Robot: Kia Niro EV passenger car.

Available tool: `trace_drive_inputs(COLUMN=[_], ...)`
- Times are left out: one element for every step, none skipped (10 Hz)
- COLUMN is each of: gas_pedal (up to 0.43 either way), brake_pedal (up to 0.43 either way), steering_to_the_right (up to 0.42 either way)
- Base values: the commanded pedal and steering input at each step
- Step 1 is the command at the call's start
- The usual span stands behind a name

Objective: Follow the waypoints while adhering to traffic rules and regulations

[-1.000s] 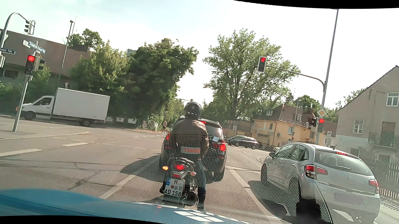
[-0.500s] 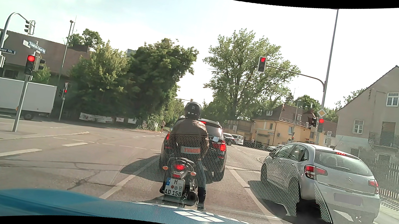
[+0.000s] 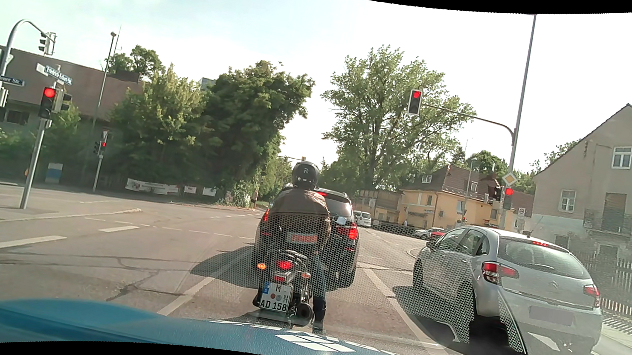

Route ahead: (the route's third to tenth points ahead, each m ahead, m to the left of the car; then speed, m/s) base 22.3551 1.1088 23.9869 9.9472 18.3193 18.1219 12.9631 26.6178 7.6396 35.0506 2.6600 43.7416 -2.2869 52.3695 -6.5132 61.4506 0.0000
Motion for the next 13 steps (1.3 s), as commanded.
trace_drive_inputs(gas_pedal=[0.0,0.0,0.0,0.0,0.0,0.0,0.0,0.0,0.0,0.0,0.0,0.0,0.0], brake_pedal=[0.317,0.311,0.317,0.317,0.317,0.317,0.317,0.317,0.317,0.317,0.317,0.317,0.317], steering_to_the_right=[-0.011,-0.011,-0.011,-0.011,-0.011,-0.011,-0.011,-0.011,-0.011,-0.011,-0.011,-0.011,-0.011])
